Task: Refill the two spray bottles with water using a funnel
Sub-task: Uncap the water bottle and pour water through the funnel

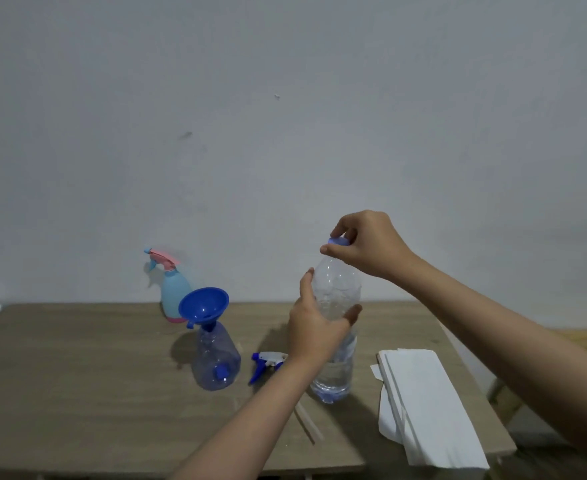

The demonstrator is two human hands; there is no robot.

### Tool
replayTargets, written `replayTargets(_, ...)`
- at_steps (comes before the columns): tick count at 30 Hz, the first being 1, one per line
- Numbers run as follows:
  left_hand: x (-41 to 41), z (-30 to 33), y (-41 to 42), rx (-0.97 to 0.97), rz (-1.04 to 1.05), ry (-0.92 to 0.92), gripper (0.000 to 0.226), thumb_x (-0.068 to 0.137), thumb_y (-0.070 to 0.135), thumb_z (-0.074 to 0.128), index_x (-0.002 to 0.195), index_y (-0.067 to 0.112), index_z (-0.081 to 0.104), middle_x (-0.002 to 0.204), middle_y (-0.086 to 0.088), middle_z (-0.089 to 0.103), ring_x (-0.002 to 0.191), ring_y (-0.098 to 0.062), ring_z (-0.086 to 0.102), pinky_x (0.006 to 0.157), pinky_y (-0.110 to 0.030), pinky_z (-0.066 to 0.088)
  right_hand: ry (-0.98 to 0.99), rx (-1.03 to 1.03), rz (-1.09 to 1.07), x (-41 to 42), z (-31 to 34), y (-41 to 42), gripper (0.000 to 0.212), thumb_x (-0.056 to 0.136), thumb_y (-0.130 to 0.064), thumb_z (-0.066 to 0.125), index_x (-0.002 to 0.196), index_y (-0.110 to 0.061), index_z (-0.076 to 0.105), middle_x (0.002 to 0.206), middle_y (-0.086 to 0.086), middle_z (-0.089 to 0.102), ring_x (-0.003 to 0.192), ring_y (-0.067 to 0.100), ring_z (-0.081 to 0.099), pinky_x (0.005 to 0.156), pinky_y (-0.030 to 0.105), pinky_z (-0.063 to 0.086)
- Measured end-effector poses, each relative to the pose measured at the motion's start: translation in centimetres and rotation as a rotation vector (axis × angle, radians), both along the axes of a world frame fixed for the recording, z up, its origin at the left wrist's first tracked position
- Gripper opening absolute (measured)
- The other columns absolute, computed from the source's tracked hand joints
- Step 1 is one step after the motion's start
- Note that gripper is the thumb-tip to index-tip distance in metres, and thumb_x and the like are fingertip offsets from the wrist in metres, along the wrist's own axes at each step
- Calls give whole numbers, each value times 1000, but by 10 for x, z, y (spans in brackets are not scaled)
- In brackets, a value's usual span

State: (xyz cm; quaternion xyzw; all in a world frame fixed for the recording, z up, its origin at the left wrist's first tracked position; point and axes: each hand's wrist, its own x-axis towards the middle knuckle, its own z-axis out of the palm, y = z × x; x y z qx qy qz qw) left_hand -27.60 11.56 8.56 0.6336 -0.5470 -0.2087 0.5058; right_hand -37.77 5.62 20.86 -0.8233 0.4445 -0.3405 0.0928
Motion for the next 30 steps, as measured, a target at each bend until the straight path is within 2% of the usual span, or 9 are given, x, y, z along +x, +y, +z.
replayTargets(2, 2, -2, -1, -27, -3, 14, 91, 65, 50, 79, 137, 37, 26, 123, 5, 57, 108, -19, 59, 84, -31, 55, -6, 40, 56, -3, 3, -3, 22, 76, -27, 79, 88, -11, 73, 62, -2, 65, 56, 2, 56, 53, 10, 40)
replayTargets(5, 4, -4, -1, -44, -35, 53, 87, 64, 47, 78, 135, 42, 29, 117, 9, 59, 104, -14, 61, 81, -29, 56, 11, 141, 181, -12, 11, -11, 18, 75, -17, 80, 92, -14, 75, 84, 2, 73, 78, 14, 68, 74, 25, 56)
replayTargets(8, 4, -6, -2, -45, -47, 56, 88, 66, 46, 78, 138, 42, 27, 123, 8, 57, 109, -12, 57, 83, -22, 52, 70, 300, 315, -21, 26, -19, 24, 76, -4, 77, 95, -18, 74, 95, -1, 74, 94, 15, 69, 87, 26, 54)
replayTargets(11, 4, -7, -3, -39, -47, 48, 92, 67, 46, 78, 141, 39, 25, 129, 6, 54, 113, -13, 54, 82, -18, 47, 202, 317, 258, -17, 37, -20, 26, 73, -23, 81, 97, -26, 71, 90, -7, 73, 85, 7, 68, 79, 24, 53)
replayTargets(14, 4, -8, -5, -39, -28, 38, 91, 66, 45, 80, 140, 36, 28, 124, 6, 56, 110, -13, 57, 77, -15, 47, 415, 103, 99, -2, 36, -16, 33, 71, -47, 77, 84, -17, 70, 74, -3, 67, 70, 12, 60, 63, 27, 47)
replayTargets(18, 5, -9, -6, -45, -13, 33, 91, 64, 45, 80, 139, 37, 29, 114, 10, 57, 101, -8, 57, 75, -16, 50, 498, 91, 142, 4, 38, -19, 30, 77, -38, 75, 80, -9, 71, 70, -2, 66, 67, 17, 59, 63, 31, 49)
replayTargets(22, 5, -9, -7, -50, -26, 27, 92, 65, 42, 80, 141, 38, 28, 113, 11, 54, 98, -6, 53, 77, -17, 49, 521, 201, 241, -4, 46, -25, 17, 76, -19, 76, 93, -21, 72, 93, -7, 71, 86, 9, 65, 80, 31, 55)
replayTargets(25, 5, -9, -8, -49, -39, 15, 92, 65, 42, 79, 141, 40, 26, 120, 9, 54, 102, -8, 53, 79, -19, 50, 481, 278, 308, -6, 51, -27, 38, 73, -1, 71, 99, -29, 71, 103, -10, 71, 99, 7, 64, 90, 34, 54)
replayTargets(30, 6, -9, -8, -50, -54, 33, 95, 67, 41, 80, 144, 39, 22, 131, 4, 53, 114, -13, 54, 81, -14, 45, 472, 342, 256, -5, 49, -27, 58, 70, -39, 81, 124, -40, 58, 118, -16, 60, 100, 4, 62, 87, 26, 50)
